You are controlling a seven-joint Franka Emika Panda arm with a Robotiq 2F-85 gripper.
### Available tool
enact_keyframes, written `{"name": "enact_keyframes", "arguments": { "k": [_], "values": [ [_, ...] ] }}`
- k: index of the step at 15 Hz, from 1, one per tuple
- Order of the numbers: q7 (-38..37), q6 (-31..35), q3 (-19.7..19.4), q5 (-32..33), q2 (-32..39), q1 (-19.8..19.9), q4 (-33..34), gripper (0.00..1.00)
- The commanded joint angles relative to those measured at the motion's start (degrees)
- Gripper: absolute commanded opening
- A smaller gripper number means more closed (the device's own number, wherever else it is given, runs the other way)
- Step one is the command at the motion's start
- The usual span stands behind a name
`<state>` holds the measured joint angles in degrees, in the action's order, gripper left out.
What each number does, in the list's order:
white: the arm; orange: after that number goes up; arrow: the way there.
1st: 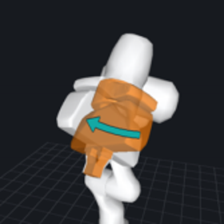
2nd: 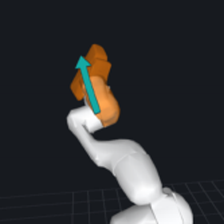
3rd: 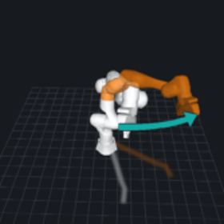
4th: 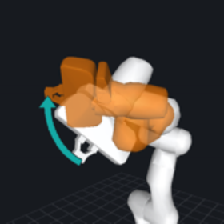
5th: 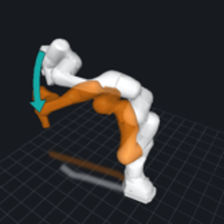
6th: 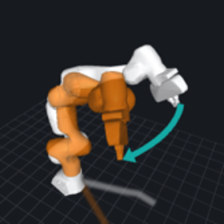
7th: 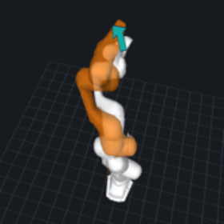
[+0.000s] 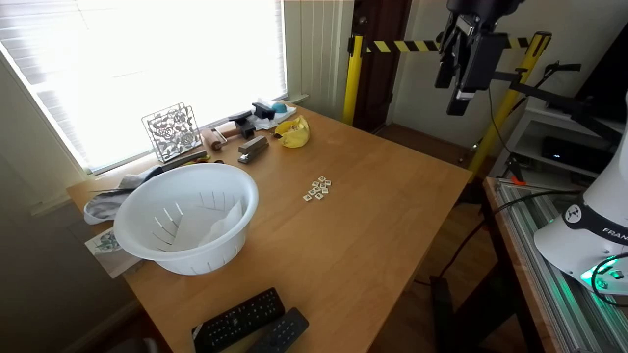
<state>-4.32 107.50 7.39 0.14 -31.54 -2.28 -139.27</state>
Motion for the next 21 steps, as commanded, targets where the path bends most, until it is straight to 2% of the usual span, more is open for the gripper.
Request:
{"name": "enact_keyframes", "arguments": {
  "k": [1,8,12,16,17,21],
  "values": [
    [-0.32,-0.14,-0.61,0.35,0.08,-0.74,0.12,1.00],
    [-0.32,-0.14,-0.61,0.35,0.08,-0.74,0.12,1.00],
    [-1.79,3.82,-2.99,-1.69,-1.43,0.84,-4.56,1.00],
    [-2.05,6.11,-3.25,-1.37,-2.05,1.26,-6.31,1.00],
    [-0.32,-0.14,-0.61,0.35,0.08,-0.74,0.12,1.00],
    [-0.32,-0.14,-0.61,0.35,0.08,-0.74,0.12,1.00]
  ]
}}
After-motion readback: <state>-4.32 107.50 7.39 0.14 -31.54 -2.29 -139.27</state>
